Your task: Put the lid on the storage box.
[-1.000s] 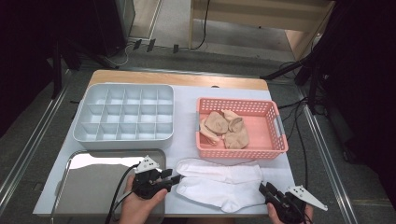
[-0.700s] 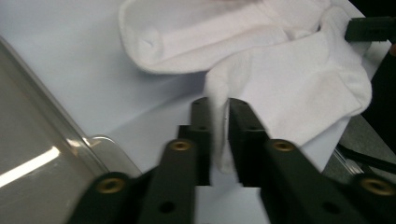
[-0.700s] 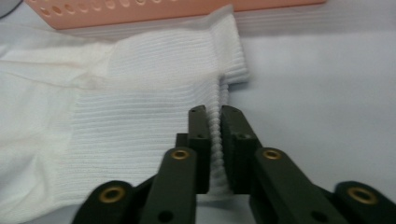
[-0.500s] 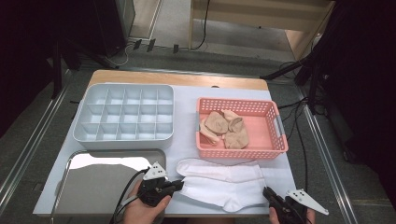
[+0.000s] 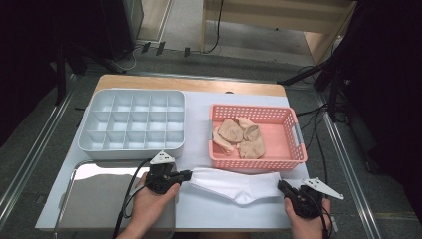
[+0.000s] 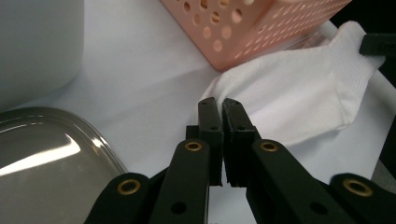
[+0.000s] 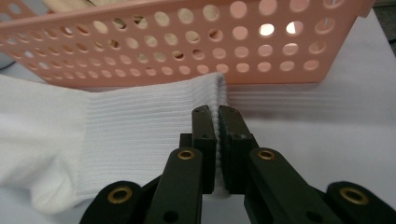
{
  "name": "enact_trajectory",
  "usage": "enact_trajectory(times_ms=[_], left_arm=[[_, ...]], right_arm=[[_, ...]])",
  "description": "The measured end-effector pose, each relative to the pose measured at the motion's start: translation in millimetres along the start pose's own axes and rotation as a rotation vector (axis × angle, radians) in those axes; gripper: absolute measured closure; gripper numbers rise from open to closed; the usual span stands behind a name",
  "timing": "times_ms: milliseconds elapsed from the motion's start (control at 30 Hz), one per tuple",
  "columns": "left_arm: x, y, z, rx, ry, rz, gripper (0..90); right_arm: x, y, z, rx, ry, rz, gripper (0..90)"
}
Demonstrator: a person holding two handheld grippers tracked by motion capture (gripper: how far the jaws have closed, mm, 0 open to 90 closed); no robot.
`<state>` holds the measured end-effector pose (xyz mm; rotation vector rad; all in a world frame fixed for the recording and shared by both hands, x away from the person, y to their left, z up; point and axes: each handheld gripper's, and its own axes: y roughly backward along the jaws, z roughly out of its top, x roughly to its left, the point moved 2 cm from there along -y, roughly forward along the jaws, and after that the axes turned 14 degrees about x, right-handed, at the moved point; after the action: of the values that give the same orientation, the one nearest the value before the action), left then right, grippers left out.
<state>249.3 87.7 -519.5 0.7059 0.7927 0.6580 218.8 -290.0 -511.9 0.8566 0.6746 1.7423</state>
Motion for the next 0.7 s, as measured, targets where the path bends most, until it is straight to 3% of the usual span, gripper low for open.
enact_trajectory(times_ms=[33,133,200,267,367,467,533,567,633,667,700], left_arm=[[1.3,-4.4,-0.6,0.012,-0.003,0.016,88.3],[2.4,-6.4,-1.0,0.011,0.002,0.025,84.9],[3.7,-3.3,-1.1,-0.018,0.017,0.077,73.5],[4.2,-2.5,-1.1,-0.018,0.034,0.087,59.5],[4.7,-7.3,-2.5,0.014,0.043,0.076,53.5],[1.9,-10.6,-2.9,0.031,0.036,0.058,55.3],[-0.7,-13.9,-3.2,0.047,0.029,0.051,64.5],[-1.3,-15.2,-3.3,0.055,0.025,0.048,64.5],[-1.8,-16.4,-3.7,0.066,0.02,0.028,75.8],[-1.5,-16.4,-4.0,0.073,0.012,0.009,86.8],[-1.4,-15.8,-4.3,0.073,0.012,0.004,87.6]], right_arm=[[-2.1,-8.4,0.3,0.029,0.003,-0.004,85.6],[-5.6,-15.9,-3.1,0.032,0.001,-0.001,80.2],[-9.0,-13.6,-6.3,-0.015,-0.025,-0.003,72.0],[-13.2,-9.5,-11.0,-0.037,-0.053,0.019,69.3],[-15.4,-9.9,-18.6,-0.041,-0.074,0.045,65.6],[-13.9,-13.6,-22.4,-0.034,-0.073,0.053,63.3],[-7.6,-18.6,-24.5,-0.038,-0.063,0.05,64.5],[-7.6,-18.6,-24.5,-0.038,-0.063,0.05,64.5],[-3.8,-19.9,-23.2,-0.023,-0.041,0.044,71.9],[-3.0,-20.3,-21.9,-0.012,-0.041,0.048,76.4],[-3.8,-19.7,-21.2,-0.006,-0.042,0.051,77.4]])
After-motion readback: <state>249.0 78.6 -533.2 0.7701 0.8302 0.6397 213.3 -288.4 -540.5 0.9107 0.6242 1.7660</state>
